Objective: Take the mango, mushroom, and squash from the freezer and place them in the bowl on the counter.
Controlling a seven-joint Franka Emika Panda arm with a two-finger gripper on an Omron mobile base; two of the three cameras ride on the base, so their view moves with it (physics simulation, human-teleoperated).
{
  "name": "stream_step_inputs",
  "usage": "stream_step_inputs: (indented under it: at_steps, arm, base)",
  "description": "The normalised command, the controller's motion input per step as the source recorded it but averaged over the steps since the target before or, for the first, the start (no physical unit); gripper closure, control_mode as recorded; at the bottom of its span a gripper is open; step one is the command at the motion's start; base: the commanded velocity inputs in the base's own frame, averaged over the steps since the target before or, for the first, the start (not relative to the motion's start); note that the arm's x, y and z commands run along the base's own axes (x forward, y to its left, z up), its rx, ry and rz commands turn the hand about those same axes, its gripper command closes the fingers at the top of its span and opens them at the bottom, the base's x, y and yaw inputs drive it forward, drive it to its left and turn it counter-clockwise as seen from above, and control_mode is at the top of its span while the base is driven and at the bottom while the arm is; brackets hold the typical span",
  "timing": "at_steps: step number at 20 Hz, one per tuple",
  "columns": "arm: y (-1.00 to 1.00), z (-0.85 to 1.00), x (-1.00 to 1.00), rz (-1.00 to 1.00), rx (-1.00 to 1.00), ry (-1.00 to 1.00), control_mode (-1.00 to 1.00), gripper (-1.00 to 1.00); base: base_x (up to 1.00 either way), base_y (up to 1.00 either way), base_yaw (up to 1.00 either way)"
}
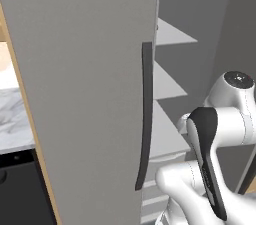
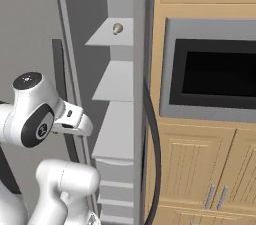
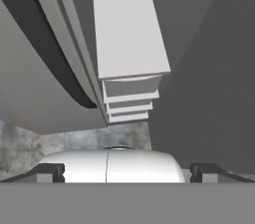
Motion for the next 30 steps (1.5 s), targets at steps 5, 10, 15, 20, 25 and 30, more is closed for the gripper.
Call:
stream_step_inputs:
  at_steps: [5,10,15,20,25,30]
  arm:
    - [0.0,0.0,0.0,0.0,0.0,0.0,1.0,-1.0]
    - [0.0,0.0,0.0,0.0,0.0,0.0,1.0,-1.0]
    - [0.0,0.0,0.0,0.0,0.0,0.0,1.0,-1.0]
    - [0.0,0.0,0.0,0.0,0.0,0.0,1.0,-1.0]
    - [0.0,0.0,0.0,0.0,0.0,0.0,1.0,-1.0]
    - [0.0,0.0,0.0,0.0,0.0,0.0,1.0,-1.0]
  base:
    - [0.35,-0.13,0.0]
    - [0.35,-0.11,0.0]
    - [0.33,-0.11,0.0]
    - [0.32,-0.12,0.0]
    - [0.29,-0.15,0.0]
    - [0.25,-0.23,0.0]
